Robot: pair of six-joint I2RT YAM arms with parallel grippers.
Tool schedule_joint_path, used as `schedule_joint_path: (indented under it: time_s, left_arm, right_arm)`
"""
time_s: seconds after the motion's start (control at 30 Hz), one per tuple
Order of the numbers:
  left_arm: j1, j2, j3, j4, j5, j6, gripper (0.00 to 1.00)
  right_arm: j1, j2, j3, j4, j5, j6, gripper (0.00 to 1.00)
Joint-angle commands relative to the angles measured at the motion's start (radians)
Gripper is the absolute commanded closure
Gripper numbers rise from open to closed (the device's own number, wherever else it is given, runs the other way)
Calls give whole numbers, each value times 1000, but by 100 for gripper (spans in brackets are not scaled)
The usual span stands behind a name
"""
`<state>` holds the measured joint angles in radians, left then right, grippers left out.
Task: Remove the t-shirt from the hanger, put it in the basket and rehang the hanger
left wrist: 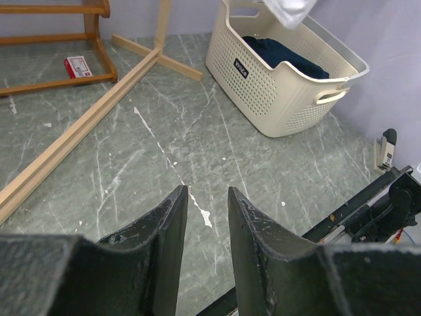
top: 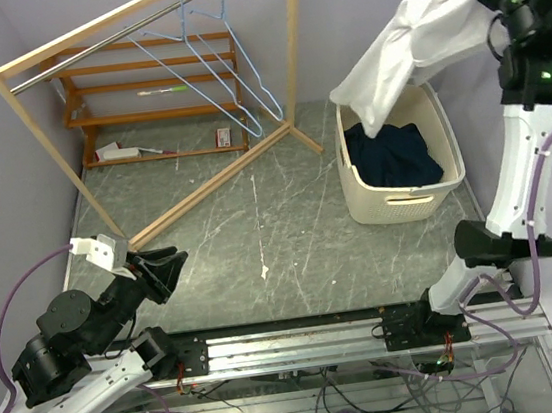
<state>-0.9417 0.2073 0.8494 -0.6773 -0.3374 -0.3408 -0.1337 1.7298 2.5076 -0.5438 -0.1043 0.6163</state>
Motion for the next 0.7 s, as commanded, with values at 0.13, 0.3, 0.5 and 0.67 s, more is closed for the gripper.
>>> schedule_joint_path:
  time_s: [0.13, 0.3, 0.5, 0.67]
  left_arm:
    - [0, -16, -4, 25, -6, 0, 59]
    - [1, -18, -3, 25, -7, 0, 59]
    - [0, -12, -3, 23, -12, -3, 59]
    - [1, -16, -3, 22, -16, -4, 59]
  right_arm:
    - [-84, -206, -412, 92, -20, 49, 100]
    - [-83, -250, -687, 152, -187, 19, 100]
    - [-78, -303, -859, 210, -249, 7, 100]
    - [-58, -318, -827, 217, -244, 3, 100]
